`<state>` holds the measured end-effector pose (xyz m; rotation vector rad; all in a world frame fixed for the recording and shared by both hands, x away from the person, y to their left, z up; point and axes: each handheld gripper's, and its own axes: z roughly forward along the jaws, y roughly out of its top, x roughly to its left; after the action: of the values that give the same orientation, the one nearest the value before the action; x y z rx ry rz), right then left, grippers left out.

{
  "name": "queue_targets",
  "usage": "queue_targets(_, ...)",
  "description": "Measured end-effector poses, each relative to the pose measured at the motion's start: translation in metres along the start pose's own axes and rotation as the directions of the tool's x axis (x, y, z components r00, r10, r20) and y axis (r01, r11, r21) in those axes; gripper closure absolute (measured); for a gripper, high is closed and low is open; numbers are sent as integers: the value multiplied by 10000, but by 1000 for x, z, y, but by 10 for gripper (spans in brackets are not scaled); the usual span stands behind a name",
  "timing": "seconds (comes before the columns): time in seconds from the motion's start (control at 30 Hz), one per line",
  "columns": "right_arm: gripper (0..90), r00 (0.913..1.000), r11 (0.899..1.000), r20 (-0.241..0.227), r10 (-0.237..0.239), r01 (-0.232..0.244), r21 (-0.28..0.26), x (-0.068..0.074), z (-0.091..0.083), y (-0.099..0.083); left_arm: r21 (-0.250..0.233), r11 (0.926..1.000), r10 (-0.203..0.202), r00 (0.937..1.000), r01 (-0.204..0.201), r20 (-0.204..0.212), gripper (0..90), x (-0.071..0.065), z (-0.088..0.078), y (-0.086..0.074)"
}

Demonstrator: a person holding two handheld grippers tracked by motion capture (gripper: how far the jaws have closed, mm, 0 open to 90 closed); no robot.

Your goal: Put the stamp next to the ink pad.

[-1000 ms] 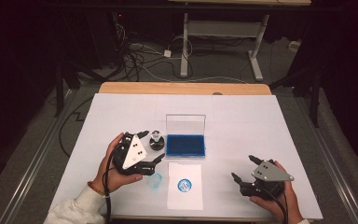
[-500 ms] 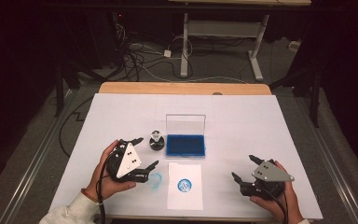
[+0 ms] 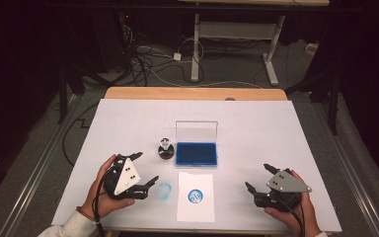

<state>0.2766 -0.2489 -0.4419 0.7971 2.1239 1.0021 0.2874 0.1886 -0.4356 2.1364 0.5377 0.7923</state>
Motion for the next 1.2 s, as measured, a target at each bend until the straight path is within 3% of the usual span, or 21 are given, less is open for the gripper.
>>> queue_targets(0.37, 205, 10000, 10000, 8, 23, -23, -28, 0, 0, 1, 356, 9986, -393, 9992, 392, 11, 161, 2, -5, -21)
queue_targets(0.53, 204, 10000, 10000, 31, 38, -38, -26, -1, 0, 1, 758, 9958, -515, 9986, 507, 82, 161, 4, -4, -34)
queue_targets(0.63, 204, 9999, 10000, 54, 92, -92, 2, -2, -1, 0, 943, 9923, -805, 9967, 797, 50, 161, 7, -3, -40)
queue_targets(0.77, 204, 9999, 9999, 54, 104, -104, 23, -3, 0, 0, 1182, 9899, -796, 9968, 784, 53, 161, 6, -3, -47)
queue_targets(0.97, 204, 9999, 9999, 8, 103, -103, 26, -2, 1, 0, 1232, 9884, -895, 9960, 883, 43, 162, 4, -4, -49)
queue_targets(1.07, 204, 9999, 9999, 9, 110, -110, 14, -2, 1, 0, 1317, 9885, -761, 9971, 748, 49, 161, 2, -4, -49)
queue_targets(1.2, 204, 10000, 10000, -13, -52, 52, 41, -1, 1, 0, 1159, 9901, -792, 9969, 788, -14, 161, 1, -5, -47)
